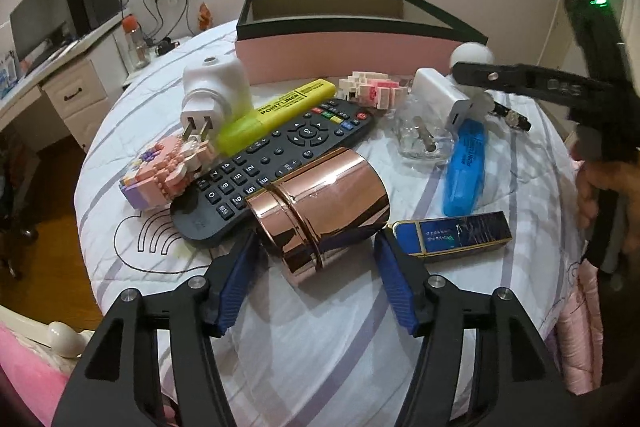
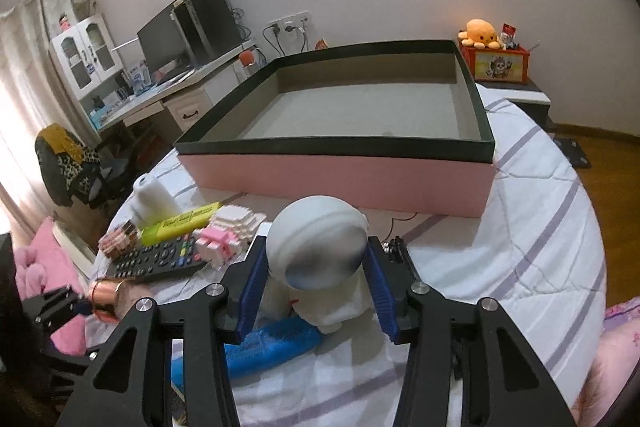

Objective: Organize rigid objects
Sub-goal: 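Close the left tool on the rose-gold cylinder while the right tool grasps the white astronaut, then carry the cylinder with the left tool while the right tool carries the astronaut into the box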

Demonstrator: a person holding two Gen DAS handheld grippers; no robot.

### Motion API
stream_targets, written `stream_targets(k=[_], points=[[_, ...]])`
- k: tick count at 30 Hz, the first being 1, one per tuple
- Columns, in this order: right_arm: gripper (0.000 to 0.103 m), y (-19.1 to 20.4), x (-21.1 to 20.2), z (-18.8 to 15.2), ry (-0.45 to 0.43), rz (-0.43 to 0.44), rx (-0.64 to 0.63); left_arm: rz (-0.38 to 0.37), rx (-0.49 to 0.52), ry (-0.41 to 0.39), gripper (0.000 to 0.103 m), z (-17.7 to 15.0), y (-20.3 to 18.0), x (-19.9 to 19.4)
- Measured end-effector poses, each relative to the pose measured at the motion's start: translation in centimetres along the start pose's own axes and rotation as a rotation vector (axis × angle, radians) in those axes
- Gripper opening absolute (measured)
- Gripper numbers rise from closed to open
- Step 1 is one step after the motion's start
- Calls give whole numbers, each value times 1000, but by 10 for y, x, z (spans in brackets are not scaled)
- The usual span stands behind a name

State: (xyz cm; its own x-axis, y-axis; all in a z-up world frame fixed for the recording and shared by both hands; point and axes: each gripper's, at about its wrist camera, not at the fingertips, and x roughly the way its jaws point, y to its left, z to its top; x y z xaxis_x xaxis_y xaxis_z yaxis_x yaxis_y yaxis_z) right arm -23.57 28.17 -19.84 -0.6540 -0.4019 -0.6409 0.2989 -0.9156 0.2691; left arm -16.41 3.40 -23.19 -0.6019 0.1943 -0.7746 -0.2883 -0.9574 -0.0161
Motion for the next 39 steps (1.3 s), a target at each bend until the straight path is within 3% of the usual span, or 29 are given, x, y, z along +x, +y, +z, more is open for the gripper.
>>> stream_targets(k=[5, 12, 14, 16, 17, 21, 25, 28, 30, 32, 39], points=[[48, 12, -31, -3, -44, 30, -30, -22, -13, 8, 71, 1, 4, 1], [49, 25, -53, -22, -15, -3, -86, -13, -32, 10, 80, 4, 2, -3], [49, 25, -53, -31, 1, -10, -90, -25, -33, -5, 86, 4, 3, -11], [49, 24, -49, -37, 23, -19, -96, -20, -37, -18, 99, 3, 5, -18], [49, 24, -49, -39, 27, -17, -98, -11, -43, -31, 99, 4, 6, -22], [49, 27, -46, -48, 46, -15, -118, -25, -107, -38, 99, 10, 10, -23], [49, 28, -44, -52, 38, -13, -124, -14, -156, 3, 96, 16, 10, -6], [49, 30, -44, -54, 32, -16, -132, 49, -114, 1, 80, 17, 4, 0], [49, 29, -45, -54, 24, -18, -129, 75, -88, 15, 78, 18, 2, 3], [49, 30, -45, -55, 18, -20, -133, 71, -83, 8, 70, 18, 3, 1], [51, 25, -43, -57, 11, -46, -118, 79, -53, 18, 69, 16, 5, -6]])
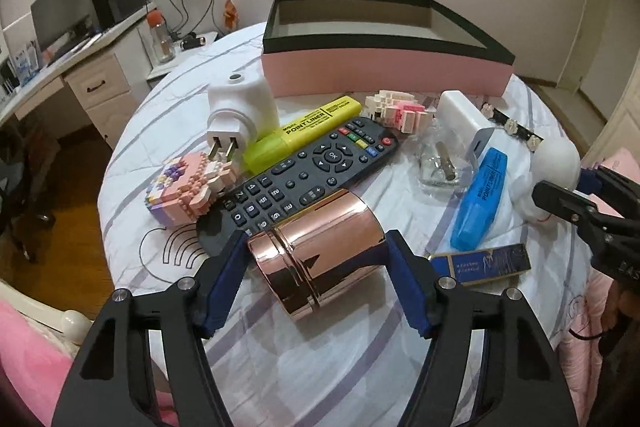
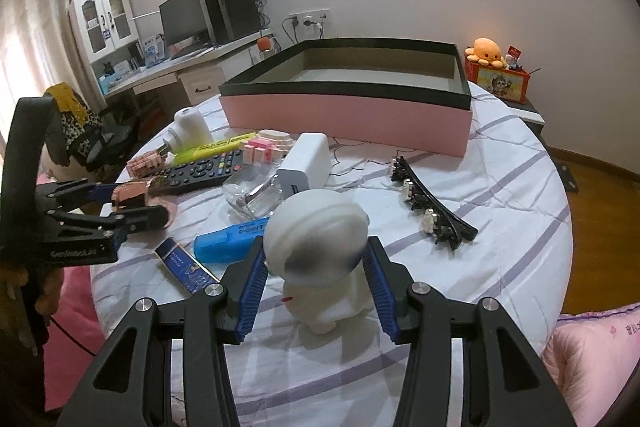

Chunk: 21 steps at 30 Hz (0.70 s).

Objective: Organize rigid objects
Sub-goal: 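Carry the cylinder with the left tool while the right tool carries the astronaut into the box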

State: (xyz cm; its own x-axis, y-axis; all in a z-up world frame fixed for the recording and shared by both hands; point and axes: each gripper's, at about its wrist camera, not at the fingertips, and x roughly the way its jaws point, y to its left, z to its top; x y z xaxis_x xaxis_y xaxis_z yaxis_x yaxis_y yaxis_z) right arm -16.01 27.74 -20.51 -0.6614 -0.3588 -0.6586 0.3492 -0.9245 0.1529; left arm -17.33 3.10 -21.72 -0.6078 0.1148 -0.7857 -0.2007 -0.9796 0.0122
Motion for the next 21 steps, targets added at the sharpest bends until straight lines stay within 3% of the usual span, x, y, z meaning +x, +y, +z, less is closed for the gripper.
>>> stream_targets(k=[3, 4, 14, 21], points=[[51, 1, 1, -1, -1, -8, -10, -4, 13, -7, 69, -1, 0, -6], [46, 1, 1, -1, -7, -7, -10, -7, 20, -10, 69, -1, -1, -8], [46, 8, -11, 23, -66, 48, -26, -41, 56, -55, 69, 19, -6, -20], [46, 8, -9, 53, -113, 68, -37, -84, 91, -122, 69, 57, -12, -28]])
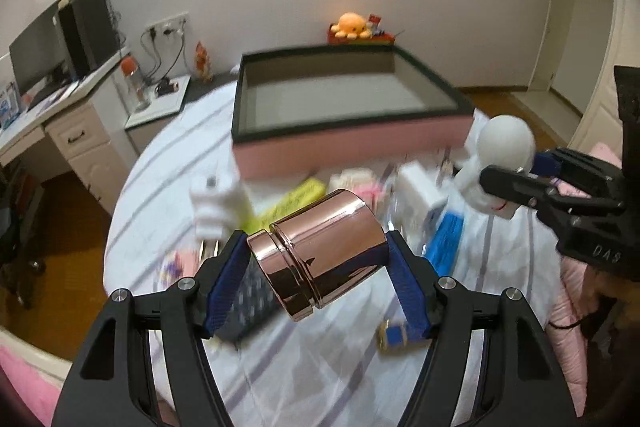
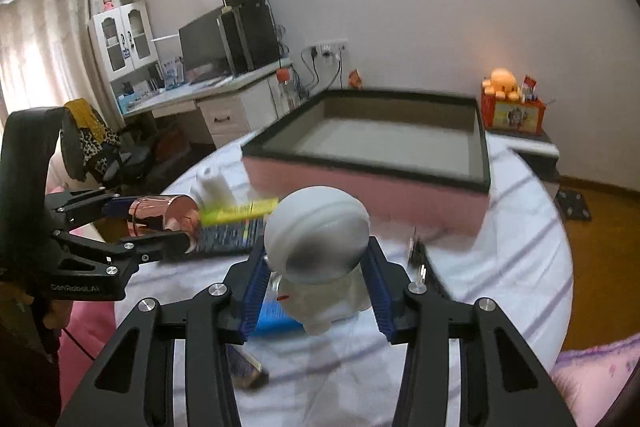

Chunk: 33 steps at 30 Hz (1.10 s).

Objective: Organize rigid objects
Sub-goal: 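Carry the cylinder with the left tool while the right tool carries the astronaut into the box, then open both tools to release the cylinder and astronaut inside the box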

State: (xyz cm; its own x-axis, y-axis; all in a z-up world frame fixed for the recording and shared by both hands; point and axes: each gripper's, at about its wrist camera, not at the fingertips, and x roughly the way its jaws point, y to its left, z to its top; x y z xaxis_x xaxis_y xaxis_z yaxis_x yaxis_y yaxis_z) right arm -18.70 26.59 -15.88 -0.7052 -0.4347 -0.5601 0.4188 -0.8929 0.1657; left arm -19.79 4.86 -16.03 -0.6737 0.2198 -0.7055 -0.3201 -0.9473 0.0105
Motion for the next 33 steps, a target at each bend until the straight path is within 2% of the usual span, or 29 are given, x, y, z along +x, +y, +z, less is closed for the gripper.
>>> stream_targets(k=[7, 13, 16, 24, 29, 30, 31, 32, 33], points=[[47, -10, 18, 43, -35, 7, -9, -50, 4, -34, 69, 55, 7, 23], [47, -28, 46, 71, -38, -3, 16, -87, -15, -15, 69, 96, 17, 60], [47, -44, 68, 77, -10, -26, 56, -92, -32, 14, 69, 111, 22, 86], [47, -73, 114, 66, 96, -32, 147, -101, -42, 112, 70, 113, 17, 139], [48, -79, 117, 63, 99, -47, 164, -80, -57, 132, 70, 108, 16, 148], [53, -80, 115, 62, 93, -50, 172, -76, -63, 122, 71, 109, 17, 146], [65, -80, 112, 62, 86, -55, 176, -79, -70, 112, 78, 109, 18, 143], [71, -80, 111, 65, 78, -57, 175, -81, -82, 96, 88, 110, 19, 137], [75, -79, 105, 65, 55, -62, 173, -79, -89, 73, 91, 110, 20, 132]])
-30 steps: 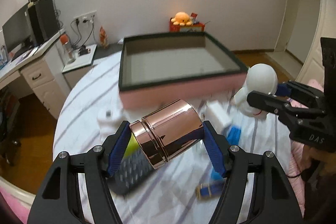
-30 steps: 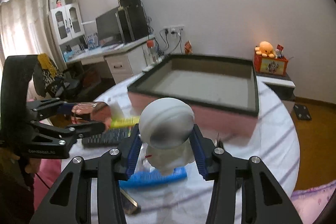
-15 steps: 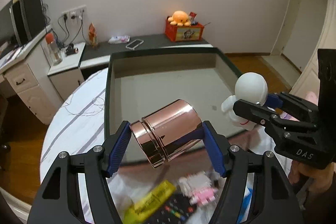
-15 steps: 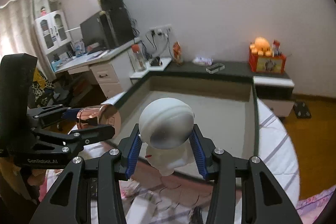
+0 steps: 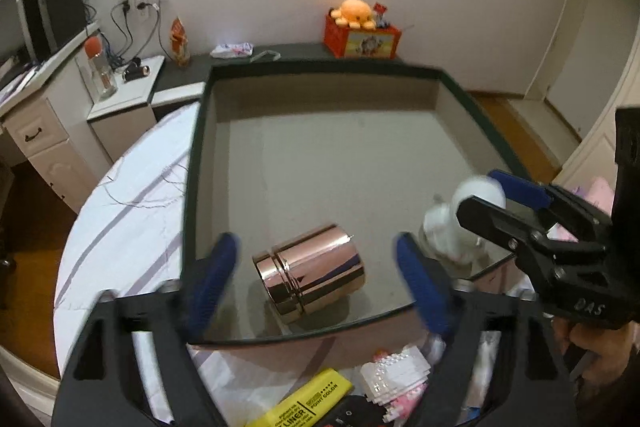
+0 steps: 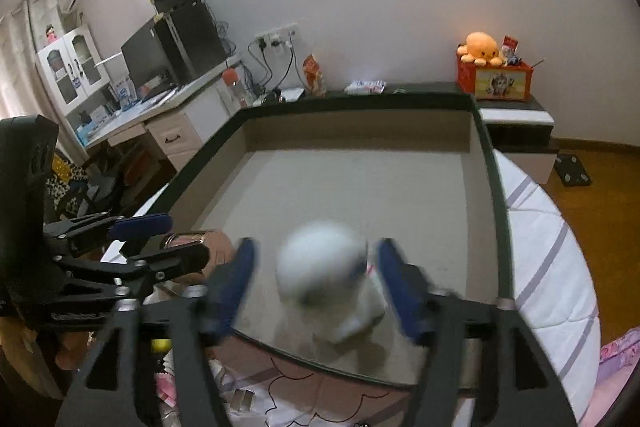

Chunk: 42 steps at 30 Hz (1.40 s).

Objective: Organize rigid objects
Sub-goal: 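Open both tools to release the cylinder and astronaut inside the box, then grasp the white plug adapter with the left tool while the right tool grasps the black hair clip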

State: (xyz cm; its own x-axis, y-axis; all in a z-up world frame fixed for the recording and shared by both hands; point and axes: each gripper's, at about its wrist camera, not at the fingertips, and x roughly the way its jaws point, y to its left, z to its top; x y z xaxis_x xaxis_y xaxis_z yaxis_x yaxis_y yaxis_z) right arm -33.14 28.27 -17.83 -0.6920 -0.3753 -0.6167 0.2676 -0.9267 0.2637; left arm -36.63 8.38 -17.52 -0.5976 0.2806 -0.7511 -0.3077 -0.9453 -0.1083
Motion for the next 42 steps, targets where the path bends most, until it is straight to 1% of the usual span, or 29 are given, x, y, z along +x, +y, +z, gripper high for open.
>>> stream_targets(k=[1, 3, 4, 6, 8, 12, 17, 21, 24, 28, 31, 35, 39, 42], points=[[78, 0, -4, 1, -15, 1, 0, 5, -2, -16, 92, 1, 2, -4], [79, 2, -15, 3, -47, 1, 6, 20, -3, -42, 94, 0, 4, -16], [79, 3, -20, 3, -57, -2, 9, 25, -9, -49, 97, -2, 5, -22], [79, 5, -30, 4, -70, -11, 16, 32, -23, -75, 98, -8, 9, -37], [79, 7, -41, 2, -74, -24, 22, 33, -27, -91, 100, -14, 11, -50], [79, 15, -70, -6, -109, -44, 14, 68, -25, -133, 101, -32, 15, -81], [81, 31, -107, -17, -161, -97, -15, 80, -49, -198, 103, -62, 18, -124], [83, 43, -134, -34, -198, -131, -32, 141, -32, -220, 103, -84, 15, -147], [83, 54, -150, -48, -215, -155, -52, 133, -25, -238, 103, -102, 10, -164], [84, 65, -161, -65, -213, -168, -76, 143, -12, -254, 103, -124, 7, -182], [84, 70, -164, -80, -192, -169, -87, 168, -13, -254, 103, -134, 8, -189], [84, 75, -165, -92, -163, -177, -97, 205, -8, -243, 103, -147, 9, -195], [84, 79, -170, -98, -162, -179, -101, 197, -11, -238, 103, -155, 11, -198], [84, 79, -173, -104, -155, -183, -99, 208, -5, -225, 103, -158, 11, -197]])
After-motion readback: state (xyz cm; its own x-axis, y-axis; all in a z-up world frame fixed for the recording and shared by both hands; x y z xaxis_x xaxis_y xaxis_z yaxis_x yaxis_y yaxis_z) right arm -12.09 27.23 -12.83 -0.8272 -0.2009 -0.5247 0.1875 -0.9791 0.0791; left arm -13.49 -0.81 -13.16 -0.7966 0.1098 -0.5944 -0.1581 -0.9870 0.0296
